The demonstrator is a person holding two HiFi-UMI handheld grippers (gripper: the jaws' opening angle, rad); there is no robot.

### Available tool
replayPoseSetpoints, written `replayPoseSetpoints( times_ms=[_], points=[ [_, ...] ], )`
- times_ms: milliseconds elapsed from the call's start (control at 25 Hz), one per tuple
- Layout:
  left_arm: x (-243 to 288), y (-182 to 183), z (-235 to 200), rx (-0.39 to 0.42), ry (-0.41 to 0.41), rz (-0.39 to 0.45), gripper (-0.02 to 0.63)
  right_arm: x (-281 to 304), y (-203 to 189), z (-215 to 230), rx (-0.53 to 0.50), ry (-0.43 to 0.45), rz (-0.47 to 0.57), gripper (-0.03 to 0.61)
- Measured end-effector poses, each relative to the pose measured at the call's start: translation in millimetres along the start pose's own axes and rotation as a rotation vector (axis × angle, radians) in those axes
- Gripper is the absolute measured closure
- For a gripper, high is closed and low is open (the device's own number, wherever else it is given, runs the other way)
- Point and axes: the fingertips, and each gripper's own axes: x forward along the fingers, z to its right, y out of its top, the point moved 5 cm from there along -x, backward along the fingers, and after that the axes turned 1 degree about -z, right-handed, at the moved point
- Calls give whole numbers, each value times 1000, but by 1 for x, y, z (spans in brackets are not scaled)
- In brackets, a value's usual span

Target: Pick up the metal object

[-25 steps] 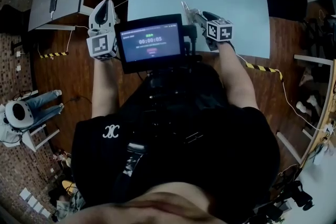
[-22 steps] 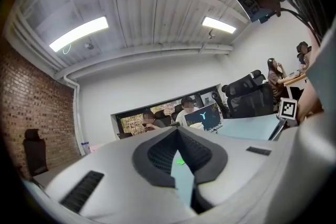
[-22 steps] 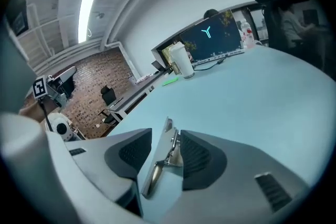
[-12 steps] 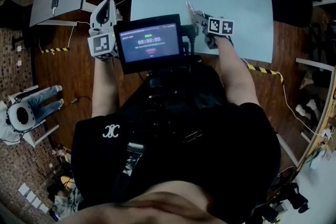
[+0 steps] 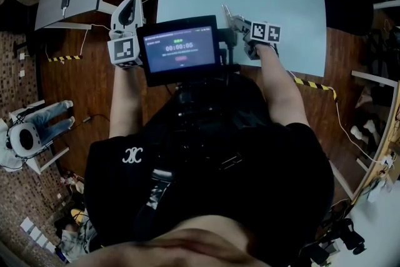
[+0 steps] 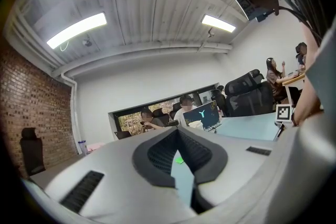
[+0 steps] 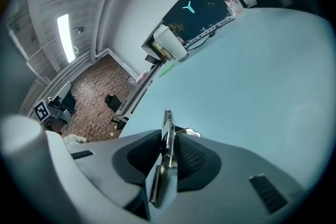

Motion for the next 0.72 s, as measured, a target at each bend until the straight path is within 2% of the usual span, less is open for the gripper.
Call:
replayPoseSetpoints(
  times_ms=[240,480,600,720],
  points=[
    [3,-3,1,-2,-13,-3,600,-17,19,-11,-114,-32,124,531],
    [9,-3,6,-19,-31,6,600,-51,45,-31,-372,-146,275,534],
    [10,2,7,-37,-29,15,600,-69,58,-42,-456,-190,354,537],
    [11,-5,3,-1,-25,-7,600,-87,70,-53,-520,-226,426,543]
  ],
)
